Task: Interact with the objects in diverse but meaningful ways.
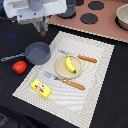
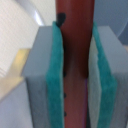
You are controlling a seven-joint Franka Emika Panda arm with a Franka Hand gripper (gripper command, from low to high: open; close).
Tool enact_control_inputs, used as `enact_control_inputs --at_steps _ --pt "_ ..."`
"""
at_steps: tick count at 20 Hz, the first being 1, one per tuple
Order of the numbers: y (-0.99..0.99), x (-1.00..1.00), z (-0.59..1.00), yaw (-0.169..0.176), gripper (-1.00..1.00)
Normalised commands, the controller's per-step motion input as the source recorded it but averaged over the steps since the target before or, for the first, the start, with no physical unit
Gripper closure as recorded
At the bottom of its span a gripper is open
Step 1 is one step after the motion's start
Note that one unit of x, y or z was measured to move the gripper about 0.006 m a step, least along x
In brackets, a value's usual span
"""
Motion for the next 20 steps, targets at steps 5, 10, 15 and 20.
enact_control_inputs --at_steps 5,10,15,20 --pt "-0.92 0.09 0.0 0.052 1.0" --pt "-0.87 0.08 0.0 0.08 1.0" --pt "-0.88 0.14 0.0 0.067 1.0" --pt "-0.89 0.15 0.0 0.072 1.0"
